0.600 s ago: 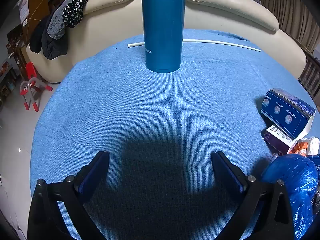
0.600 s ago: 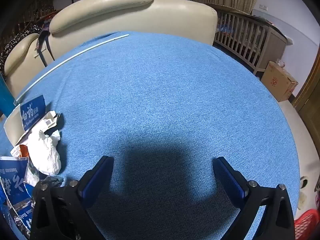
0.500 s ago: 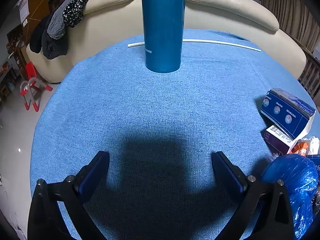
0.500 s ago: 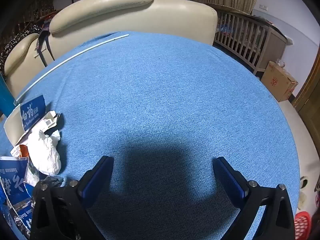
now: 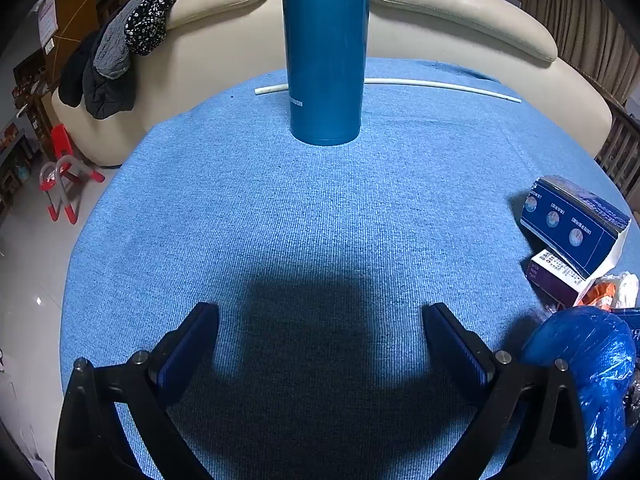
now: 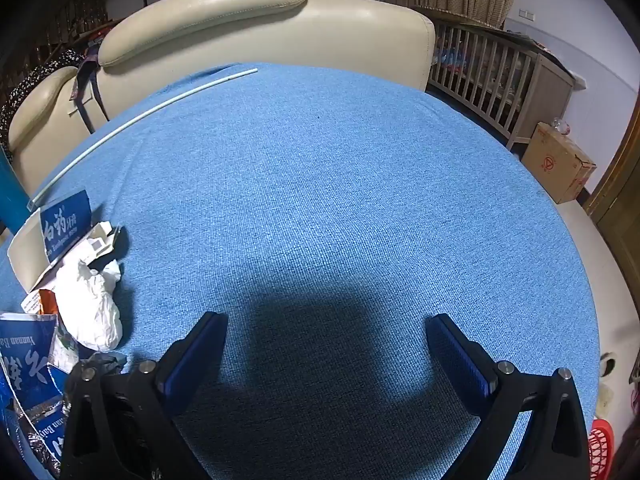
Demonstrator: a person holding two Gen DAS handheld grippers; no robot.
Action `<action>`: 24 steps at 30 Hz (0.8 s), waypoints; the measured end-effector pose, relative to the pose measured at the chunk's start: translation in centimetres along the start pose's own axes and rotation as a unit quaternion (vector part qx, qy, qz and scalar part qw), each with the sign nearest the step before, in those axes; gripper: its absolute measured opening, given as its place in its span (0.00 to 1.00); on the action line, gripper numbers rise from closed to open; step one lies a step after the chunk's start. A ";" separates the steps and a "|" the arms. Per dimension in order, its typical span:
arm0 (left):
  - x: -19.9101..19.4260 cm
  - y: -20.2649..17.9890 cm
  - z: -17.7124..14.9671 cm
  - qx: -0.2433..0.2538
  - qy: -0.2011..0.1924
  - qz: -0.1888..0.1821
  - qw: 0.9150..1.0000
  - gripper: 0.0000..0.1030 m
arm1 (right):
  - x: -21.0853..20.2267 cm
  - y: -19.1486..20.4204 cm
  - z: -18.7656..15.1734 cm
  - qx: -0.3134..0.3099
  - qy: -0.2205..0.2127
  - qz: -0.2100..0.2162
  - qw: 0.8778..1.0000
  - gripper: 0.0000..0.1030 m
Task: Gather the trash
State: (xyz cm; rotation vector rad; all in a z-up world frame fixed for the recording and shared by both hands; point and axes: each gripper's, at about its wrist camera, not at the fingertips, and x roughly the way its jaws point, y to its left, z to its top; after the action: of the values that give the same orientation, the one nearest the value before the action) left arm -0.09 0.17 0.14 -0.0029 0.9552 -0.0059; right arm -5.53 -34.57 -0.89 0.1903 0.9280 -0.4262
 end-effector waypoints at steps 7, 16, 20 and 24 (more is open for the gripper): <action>-1.3 0.5 -0.9 -0.002 0.005 -0.008 1.000 1.00 | 0.0 0.0 0.0 0.000 0.000 0.000 1.000 1.00; -5.7 1.3 -2.7 -0.013 -0.023 -0.034 0.999 1.00 | -4.1 -1.6 -1.1 -0.001 -0.033 -0.024 0.999 1.00; -7.7 0.5 -3.4 -0.002 -0.034 -0.048 0.998 1.00 | -9.6 -3.2 -2.3 -0.006 -0.069 -0.011 0.998 1.00; -10.1 -0.4 -4.6 0.005 -0.046 -0.059 0.997 1.00 | -14.4 -3.8 -4.4 -0.003 -0.086 0.022 0.996 1.00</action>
State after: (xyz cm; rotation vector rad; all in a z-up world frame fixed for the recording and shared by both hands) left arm -9.66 -0.14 5.71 -0.0509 0.8623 -0.1184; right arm -17.95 -32.52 8.21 0.1647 0.7540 -0.3930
